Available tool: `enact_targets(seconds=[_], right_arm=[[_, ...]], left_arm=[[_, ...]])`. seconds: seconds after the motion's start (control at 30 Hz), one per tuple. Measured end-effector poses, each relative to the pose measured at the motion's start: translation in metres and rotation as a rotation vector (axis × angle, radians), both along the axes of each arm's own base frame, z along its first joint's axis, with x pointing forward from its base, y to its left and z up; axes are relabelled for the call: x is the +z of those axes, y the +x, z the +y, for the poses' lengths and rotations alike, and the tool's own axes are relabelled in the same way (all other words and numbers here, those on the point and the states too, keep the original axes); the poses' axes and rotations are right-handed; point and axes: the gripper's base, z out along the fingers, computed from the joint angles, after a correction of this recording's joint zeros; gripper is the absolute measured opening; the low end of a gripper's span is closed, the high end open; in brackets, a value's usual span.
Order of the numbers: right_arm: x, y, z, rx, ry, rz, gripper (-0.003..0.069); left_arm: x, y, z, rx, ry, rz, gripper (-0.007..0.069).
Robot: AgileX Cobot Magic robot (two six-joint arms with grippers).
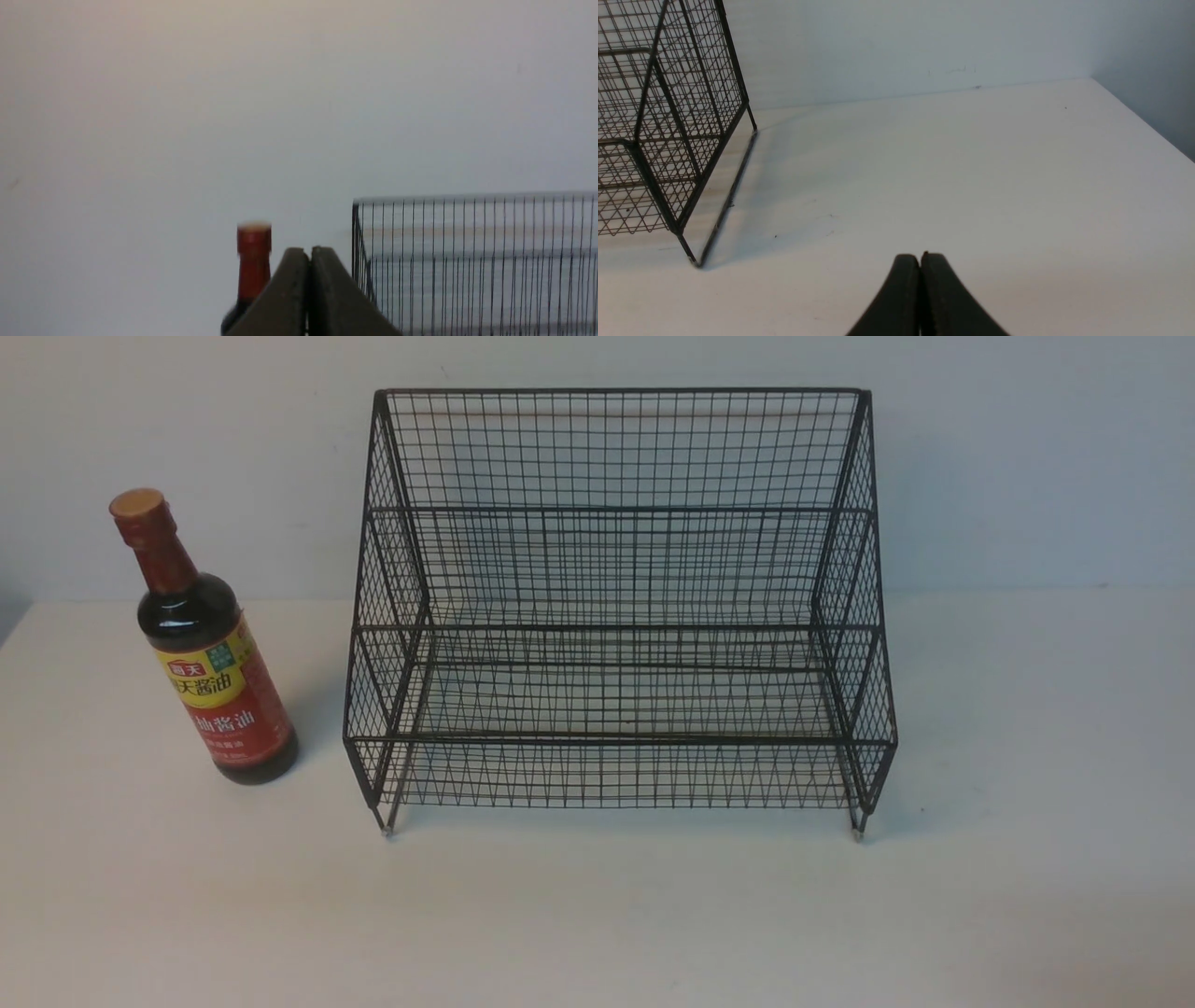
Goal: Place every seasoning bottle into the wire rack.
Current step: Use the left arm to grab the condiment bottle closest to it
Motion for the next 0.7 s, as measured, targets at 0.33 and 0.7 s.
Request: enact_targets(seconds=[0.33, 0.7], right_arm=[[0.000, 0.000, 0.000, 0.000, 0.000, 0.000, -0.0012], [0.000, 0.000, 0.000, 0.000, 0.000, 0.000, -0.0012]], left_arm=[[0.035, 0.044, 0.004, 0.035, -0.116, 0.106, -0.0013], [0.036, 0.160, -0.001, 0.073, -0.083, 0.362, -0.0012]])
